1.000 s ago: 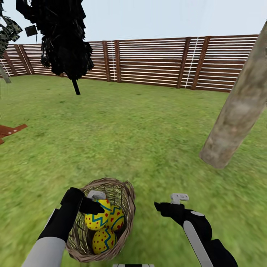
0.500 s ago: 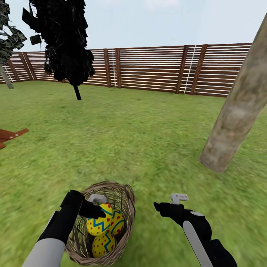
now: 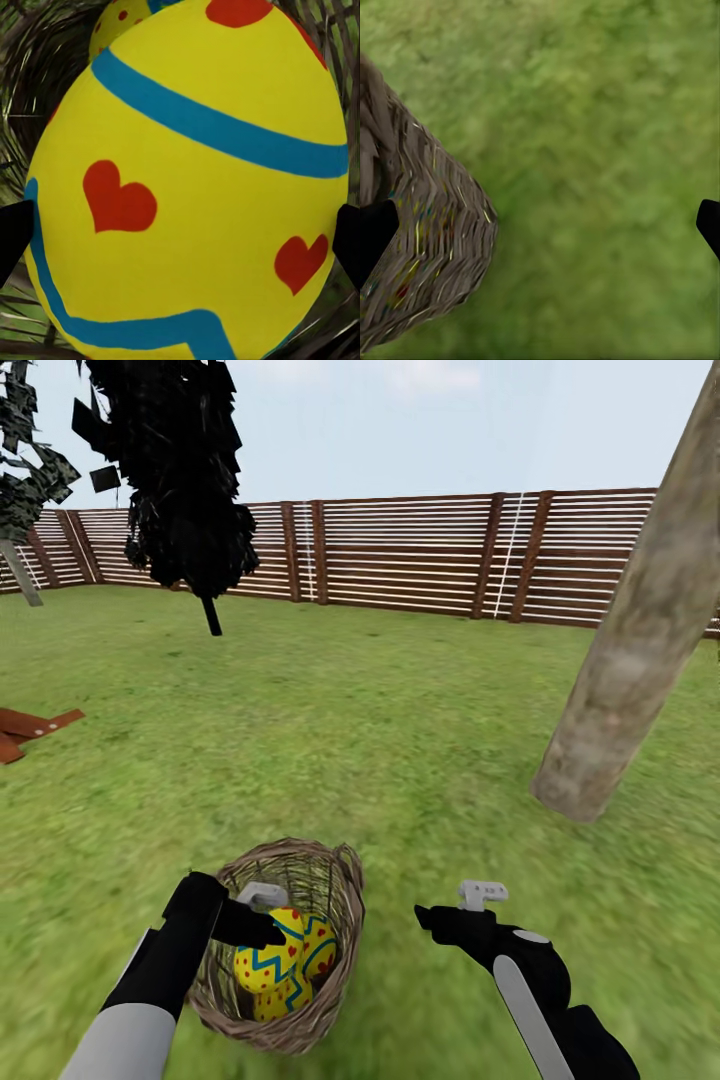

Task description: Take the three Easter eggs out of the wicker basket on the lawn in the garden, then place them on the lawn next to a single tree (choose any tree) so that all three eggs are next to the same tree and none are left in the basket.

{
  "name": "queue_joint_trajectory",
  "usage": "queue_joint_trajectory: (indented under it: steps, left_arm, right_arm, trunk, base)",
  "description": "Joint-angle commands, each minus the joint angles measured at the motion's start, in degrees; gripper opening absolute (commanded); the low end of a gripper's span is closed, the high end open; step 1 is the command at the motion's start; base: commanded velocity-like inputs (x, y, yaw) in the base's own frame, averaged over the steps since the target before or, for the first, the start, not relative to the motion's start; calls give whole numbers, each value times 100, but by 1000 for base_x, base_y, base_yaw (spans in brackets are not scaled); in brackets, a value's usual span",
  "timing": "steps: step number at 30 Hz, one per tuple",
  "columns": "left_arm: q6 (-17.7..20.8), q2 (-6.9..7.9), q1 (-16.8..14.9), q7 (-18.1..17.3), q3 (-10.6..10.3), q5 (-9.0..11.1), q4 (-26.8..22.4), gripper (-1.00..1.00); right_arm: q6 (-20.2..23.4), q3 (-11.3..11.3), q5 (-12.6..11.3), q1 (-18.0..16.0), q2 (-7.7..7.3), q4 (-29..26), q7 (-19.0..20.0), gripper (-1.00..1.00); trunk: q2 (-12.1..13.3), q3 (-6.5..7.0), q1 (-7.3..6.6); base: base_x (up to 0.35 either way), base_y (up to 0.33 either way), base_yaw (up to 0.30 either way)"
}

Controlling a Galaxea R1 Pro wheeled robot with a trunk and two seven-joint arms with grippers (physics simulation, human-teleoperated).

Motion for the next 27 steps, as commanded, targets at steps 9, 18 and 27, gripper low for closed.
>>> queue_joint_trajectory:
  steps: [9, 18, 27]
  left_arm:
    - [21, -6, 4, -58, 14, -64, -35, -100]
    - [21, -7, 41, -58, 15, -70, -21, -100]
    - [21, -8, 212, -58, 10, -66, 6, -100]
  right_arm:
    - [18, 4, -53, -7, -6, 0, -66, 100]
    - [13, -30, -58, -6, -6, 1, -66, 100]
    - [13, -67, -59, -10, 2, 2, -62, 100]
  trunk:
    - [10, 195, -24]
    - [22, 394, -47]
    - [110, 585, -109]
  base:
    - [-1, 0, 0]
    - [0, 0, 0]
    - [0, 0, 0]
